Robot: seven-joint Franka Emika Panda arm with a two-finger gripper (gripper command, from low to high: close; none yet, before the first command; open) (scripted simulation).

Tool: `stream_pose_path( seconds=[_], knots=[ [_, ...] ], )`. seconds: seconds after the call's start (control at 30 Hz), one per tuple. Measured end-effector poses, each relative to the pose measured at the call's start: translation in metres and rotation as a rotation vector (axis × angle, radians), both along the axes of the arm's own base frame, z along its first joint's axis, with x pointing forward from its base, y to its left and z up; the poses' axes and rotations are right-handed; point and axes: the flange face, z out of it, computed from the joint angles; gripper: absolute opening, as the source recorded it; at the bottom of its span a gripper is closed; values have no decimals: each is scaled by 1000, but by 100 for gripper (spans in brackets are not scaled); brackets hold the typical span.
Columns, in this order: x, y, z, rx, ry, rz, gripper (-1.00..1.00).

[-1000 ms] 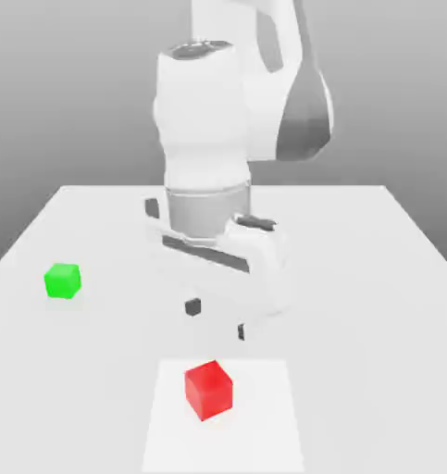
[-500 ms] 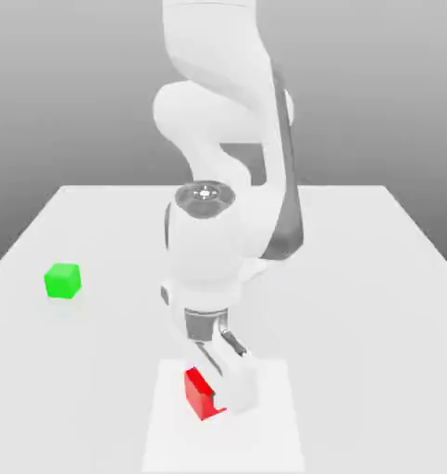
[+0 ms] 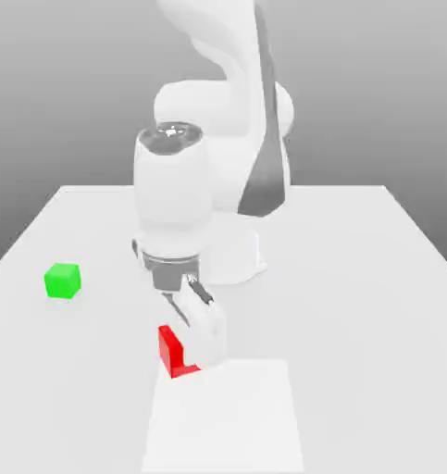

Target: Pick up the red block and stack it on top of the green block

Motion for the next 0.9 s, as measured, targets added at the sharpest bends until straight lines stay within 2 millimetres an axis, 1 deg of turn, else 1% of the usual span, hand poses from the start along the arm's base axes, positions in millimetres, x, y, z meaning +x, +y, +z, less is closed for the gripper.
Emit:
stream_pose_path(
  seconds=[0.1,0.2,0.33,0.43,0.53,0.63,0.67,0.7,0.9],
  knots=[
    [-25,-46,9,-3,1,0,-100],
    [-59,-90,16,-4,2,-12,-100],
    [-117,-141,22,-3,5,-41,-100],
    [-165,-169,24,0,6,-62,-100],
    [-215,-188,23,3,6,-82,-100],
    [-265,-198,21,6,4,-100,-100],
    [-272,-200,19,6,2,-104,-100],
    [-276,-200,16,6,0,-105,-100],
    [-279,-203,-4,5,-8,-109,-100]
  ],
)
